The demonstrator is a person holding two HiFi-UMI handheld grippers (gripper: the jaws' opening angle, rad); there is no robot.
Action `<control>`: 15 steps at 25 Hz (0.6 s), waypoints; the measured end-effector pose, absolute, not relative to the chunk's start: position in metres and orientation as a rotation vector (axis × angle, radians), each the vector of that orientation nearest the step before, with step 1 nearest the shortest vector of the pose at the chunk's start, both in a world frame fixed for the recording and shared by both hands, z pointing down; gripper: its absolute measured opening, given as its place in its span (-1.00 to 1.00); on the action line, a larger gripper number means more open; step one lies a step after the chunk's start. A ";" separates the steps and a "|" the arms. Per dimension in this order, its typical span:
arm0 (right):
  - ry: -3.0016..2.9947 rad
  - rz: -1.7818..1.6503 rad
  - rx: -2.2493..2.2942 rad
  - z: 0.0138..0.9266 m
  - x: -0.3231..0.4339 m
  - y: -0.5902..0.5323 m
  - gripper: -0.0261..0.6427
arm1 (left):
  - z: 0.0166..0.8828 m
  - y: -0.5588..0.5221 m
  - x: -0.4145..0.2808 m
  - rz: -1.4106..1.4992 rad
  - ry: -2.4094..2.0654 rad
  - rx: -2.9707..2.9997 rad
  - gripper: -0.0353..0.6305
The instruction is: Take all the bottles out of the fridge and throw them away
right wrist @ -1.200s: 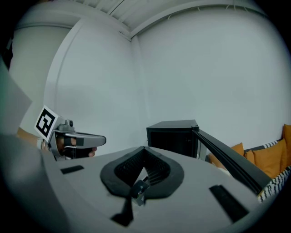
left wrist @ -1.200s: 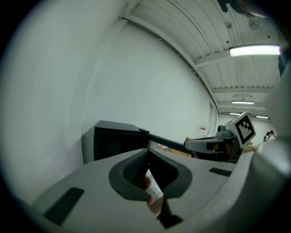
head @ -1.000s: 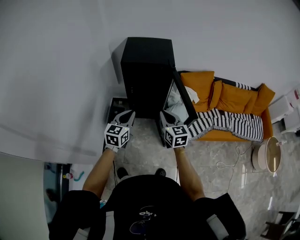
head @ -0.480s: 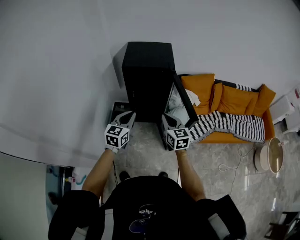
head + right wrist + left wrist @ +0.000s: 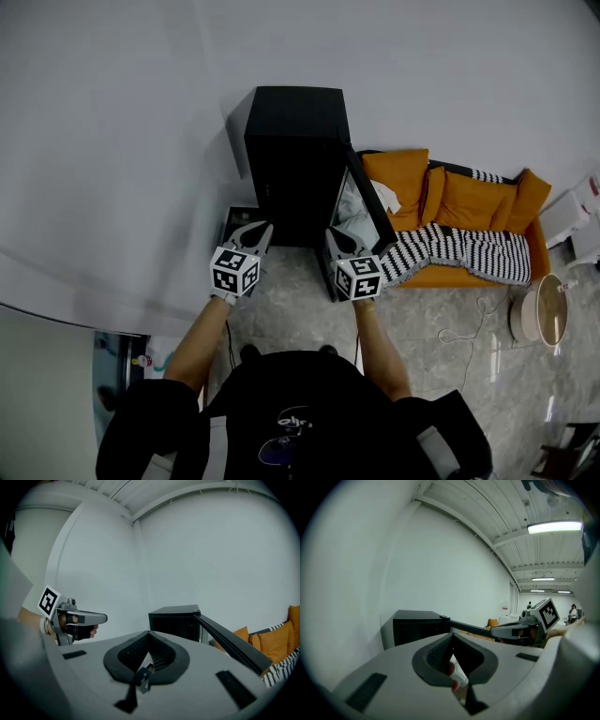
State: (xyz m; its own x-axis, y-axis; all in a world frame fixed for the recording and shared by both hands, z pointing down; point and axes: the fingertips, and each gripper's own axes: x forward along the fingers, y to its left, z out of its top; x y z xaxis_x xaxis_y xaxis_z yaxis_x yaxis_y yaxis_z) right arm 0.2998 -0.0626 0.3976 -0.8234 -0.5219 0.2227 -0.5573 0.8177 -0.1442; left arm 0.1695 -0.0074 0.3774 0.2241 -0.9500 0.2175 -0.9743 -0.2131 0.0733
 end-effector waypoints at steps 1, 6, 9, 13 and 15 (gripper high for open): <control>-2.829 0.303 0.848 0.397 0.300 -0.062 -0.90 | 0.377 -0.007 0.169 0.185 -1.836 2.297 -0.89; -2.833 0.326 0.880 0.396 0.305 -0.067 -0.90 | 0.378 -0.005 0.164 0.175 -1.844 2.289 -0.89; -2.833 0.330 0.892 0.396 0.311 -0.066 -0.90 | 0.378 -0.001 0.164 0.164 -1.851 2.281 -0.89; -2.830 0.336 0.897 0.397 0.312 -0.065 -0.90 | 0.377 0.001 0.163 0.156 -1.858 2.277 -0.89; -2.827 0.338 0.892 0.398 0.312 -0.062 -0.90 | 0.376 0.003 0.163 0.150 -1.862 2.272 -0.89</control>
